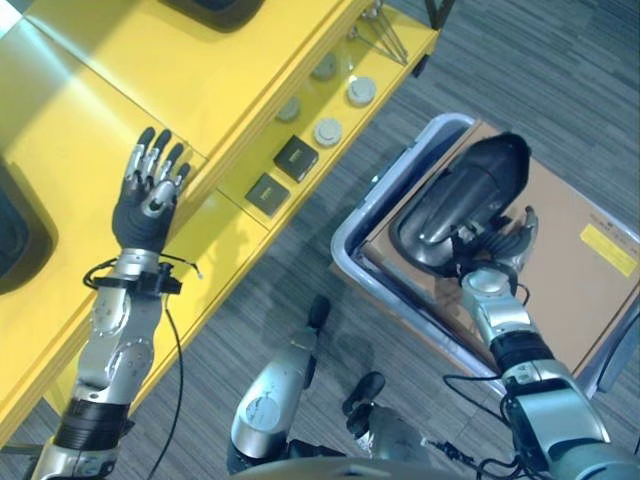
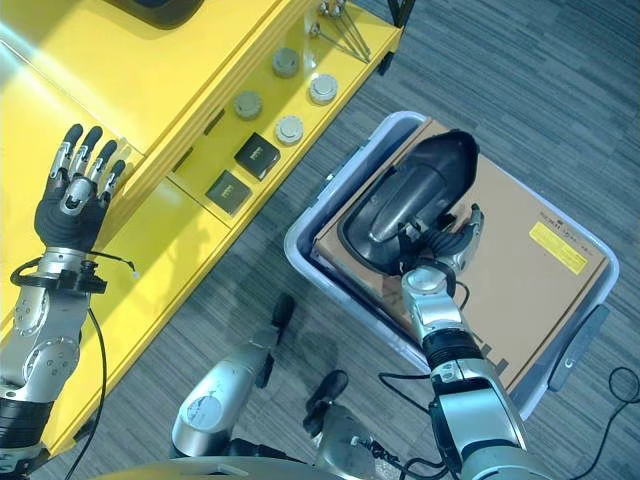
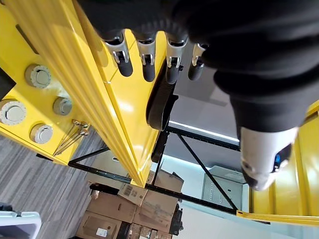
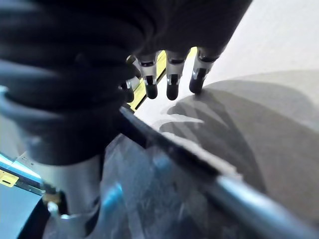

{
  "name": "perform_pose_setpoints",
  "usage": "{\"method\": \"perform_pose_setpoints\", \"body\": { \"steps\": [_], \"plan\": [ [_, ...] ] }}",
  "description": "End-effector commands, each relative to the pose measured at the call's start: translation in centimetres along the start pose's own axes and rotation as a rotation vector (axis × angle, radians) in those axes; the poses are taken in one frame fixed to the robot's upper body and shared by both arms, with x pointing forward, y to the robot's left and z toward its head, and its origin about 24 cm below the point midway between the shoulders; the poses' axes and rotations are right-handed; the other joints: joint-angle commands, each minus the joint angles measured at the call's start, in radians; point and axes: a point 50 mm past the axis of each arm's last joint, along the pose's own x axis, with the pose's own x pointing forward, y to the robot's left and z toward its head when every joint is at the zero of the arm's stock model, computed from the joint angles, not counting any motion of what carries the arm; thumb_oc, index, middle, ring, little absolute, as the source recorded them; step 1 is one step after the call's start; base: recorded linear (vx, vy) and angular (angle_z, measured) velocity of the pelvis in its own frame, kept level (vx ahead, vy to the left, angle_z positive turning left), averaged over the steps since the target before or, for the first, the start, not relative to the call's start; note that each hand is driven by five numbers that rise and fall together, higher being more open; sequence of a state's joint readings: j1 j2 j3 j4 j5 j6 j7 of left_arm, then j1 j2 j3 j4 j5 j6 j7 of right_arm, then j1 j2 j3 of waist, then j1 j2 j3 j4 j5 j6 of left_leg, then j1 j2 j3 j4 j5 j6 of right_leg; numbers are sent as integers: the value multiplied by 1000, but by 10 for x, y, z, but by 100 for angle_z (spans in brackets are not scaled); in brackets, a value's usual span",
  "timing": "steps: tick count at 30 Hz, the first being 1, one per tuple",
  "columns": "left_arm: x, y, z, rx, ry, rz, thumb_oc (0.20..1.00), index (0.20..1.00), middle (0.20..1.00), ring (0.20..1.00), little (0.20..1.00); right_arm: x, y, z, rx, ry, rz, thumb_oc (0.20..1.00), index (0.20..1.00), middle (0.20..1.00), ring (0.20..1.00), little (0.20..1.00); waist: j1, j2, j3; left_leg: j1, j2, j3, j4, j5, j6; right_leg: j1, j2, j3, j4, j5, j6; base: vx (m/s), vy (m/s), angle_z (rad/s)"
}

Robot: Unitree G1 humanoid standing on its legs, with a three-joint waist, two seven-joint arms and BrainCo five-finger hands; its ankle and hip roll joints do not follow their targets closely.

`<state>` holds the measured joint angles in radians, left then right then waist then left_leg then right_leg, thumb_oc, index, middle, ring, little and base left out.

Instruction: Move parts from the plastic box to the shelf.

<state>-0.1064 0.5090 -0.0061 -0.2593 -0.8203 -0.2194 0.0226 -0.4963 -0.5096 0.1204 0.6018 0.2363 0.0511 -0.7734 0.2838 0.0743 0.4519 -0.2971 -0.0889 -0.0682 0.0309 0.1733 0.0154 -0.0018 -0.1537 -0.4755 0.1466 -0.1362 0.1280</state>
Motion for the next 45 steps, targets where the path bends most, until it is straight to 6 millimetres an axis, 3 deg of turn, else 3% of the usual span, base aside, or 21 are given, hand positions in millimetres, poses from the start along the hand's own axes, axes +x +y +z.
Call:
{"method": "perform_pose_setpoints", "body": {
  "steps": [1, 9, 11, 12, 24, 31, 40, 44, 45],
  "plan": [
    [2, -3, 17, 4, -135, 0, 1000, 1000, 1000, 1000, 1000, -3, 8, 3, -80, -29, 36, 1000, 1000, 1000, 1000, 1000, -3, -2, 17, -31, 71, 46, 135, -139, -57, -107, -85, 56, -80, 188, 27, 0, 0, 0],
    [3, -7, 15, -6, -135, -15, 1000, 1000, 1000, 1000, 1000, 2, 6, -17, -122, 59, 14, 1000, 1000, 1000, 1000, 1000, 9, 8, 30, -40, 67, 41, 141, -139, -55, -115, -92, 48, -74, 190, 26, 0, 0, 0],
    [3, -7, 14, -8, -136, -18, 1000, 1000, 1000, 1000, 1000, 3, 6, -17, -138, 56, 16, 711, 711, 711, 711, 711, 11, 10, 33, -41, 66, 40, 140, -137, -54, -116, -94, 46, -74, 191, 26, 0, 0, 0],
    [3, -7, 14, -11, -137, -17, 1000, 1000, 1000, 1000, 1000, 4, 5, -16, -148, 54, 12, 200, 200, 200, 200, 200, 12, 12, 35, -43, 64, 39, 140, -137, -54, -119, -95, 46, -71, 191, 26, 0, 0, 0],
    [1, -7, 15, -18, -141, -24, 1000, 1000, 1000, 1000, 1000, 6, 0, -12, -138, 13, -12, 200, 200, 200, 200, 200, 9, 11, 39, -40, 64, 44, 138, -138, -50, -128, -100, 50, -62, 193, 29, -1, 2, -1],
    [-1, -10, 14, 0, -122, -77, 1000, 1000, 1000, 1000, 1000, 7, -9, 1, 19, -41, -80, 200, 200, 200, 200, 200, 1, 5, 18, -3, 71, 49, 122, -143, -48, -102, -95, 49, -69, 192, 30, 8, -22, 0],
    [-5, -25, 15, 0, -75, -242, 1000, 1000, 1000, 1000, 1000, -13, -31, 56, 235, -305, -98, 200, 200, 200, 200, 200, -45, -27, -80, 116, 92, 73, 69, -154, -45, -19, -78, 68, -106, 194, 38, 67, -42, -3],
    [3, -36, 2, -44, 12, -293, 1000, 1000, 1000, 1000, 1000, -20, -32, 72, 280, -394, -55, 200, 200, 200, 200, 200, -74, -41, -141, 172, 107, 96, 46, -155, -50, 18, -69, 88, -123, 198, 43, 102, -42, -19],
    [9, -48, -8, -75, 69, -349, 1000, 1000, 1000, 1000, 1000, -24, -31, 81, 300, -425, -18, 200, 200, 200, 200, 200, -98, -50, -180, 207, 119, 112, 34, -152, -52, 37, -65, 100, -132, 203, 45, 133, -53, -8]
  ]
}}
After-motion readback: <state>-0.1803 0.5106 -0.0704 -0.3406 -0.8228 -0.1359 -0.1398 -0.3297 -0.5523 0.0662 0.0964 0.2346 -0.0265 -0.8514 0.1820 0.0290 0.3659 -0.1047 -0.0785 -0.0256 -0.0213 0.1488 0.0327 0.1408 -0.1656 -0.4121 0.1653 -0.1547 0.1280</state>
